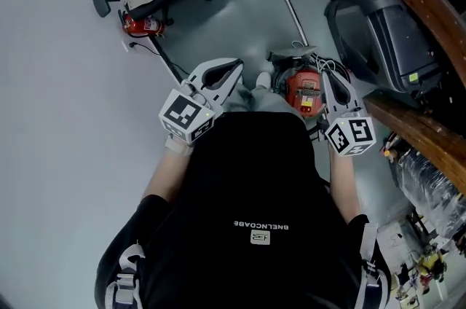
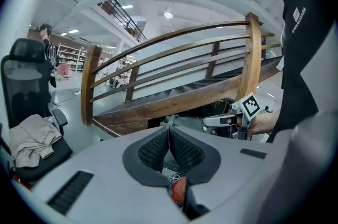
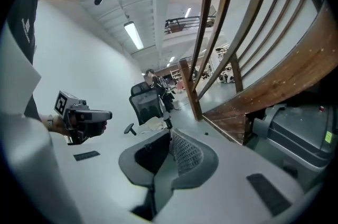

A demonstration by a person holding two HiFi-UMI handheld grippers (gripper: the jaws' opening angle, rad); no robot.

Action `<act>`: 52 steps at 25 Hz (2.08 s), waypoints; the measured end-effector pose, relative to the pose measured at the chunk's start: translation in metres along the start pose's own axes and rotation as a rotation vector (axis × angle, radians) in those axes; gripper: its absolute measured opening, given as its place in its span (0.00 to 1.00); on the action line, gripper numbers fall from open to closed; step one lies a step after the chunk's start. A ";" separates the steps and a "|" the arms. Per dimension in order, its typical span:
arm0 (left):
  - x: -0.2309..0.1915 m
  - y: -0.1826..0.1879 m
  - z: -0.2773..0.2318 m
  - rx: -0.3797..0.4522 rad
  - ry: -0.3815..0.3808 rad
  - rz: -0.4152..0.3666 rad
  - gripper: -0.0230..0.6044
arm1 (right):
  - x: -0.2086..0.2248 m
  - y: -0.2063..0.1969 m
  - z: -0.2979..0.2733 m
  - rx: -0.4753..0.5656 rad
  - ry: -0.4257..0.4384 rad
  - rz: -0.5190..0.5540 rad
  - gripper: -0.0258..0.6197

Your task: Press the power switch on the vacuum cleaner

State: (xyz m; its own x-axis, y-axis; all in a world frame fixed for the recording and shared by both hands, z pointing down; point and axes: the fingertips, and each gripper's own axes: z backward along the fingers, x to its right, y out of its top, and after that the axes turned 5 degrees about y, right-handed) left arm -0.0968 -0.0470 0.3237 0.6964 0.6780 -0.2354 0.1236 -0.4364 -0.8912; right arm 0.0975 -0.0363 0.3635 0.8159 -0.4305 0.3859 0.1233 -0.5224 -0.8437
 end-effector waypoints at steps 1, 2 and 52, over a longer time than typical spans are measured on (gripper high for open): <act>0.001 0.000 -0.008 -0.012 -0.020 -0.011 0.06 | 0.009 -0.004 0.004 -0.001 -0.026 -0.013 0.09; 0.003 0.000 -0.015 -0.027 -0.041 -0.024 0.06 | 0.017 -0.009 0.008 -0.002 -0.050 -0.027 0.09; 0.067 -0.253 -0.179 -0.478 -0.575 -0.223 0.06 | 0.209 -0.612 0.033 -0.556 -0.589 -0.557 0.09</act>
State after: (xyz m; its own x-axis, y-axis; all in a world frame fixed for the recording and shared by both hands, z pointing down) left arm 0.0450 0.0025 0.6031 0.1593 0.9228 -0.3508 0.5997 -0.3727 -0.7081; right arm 0.2116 0.2175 0.9479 0.8916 0.3391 0.3001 0.4153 -0.8764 -0.2437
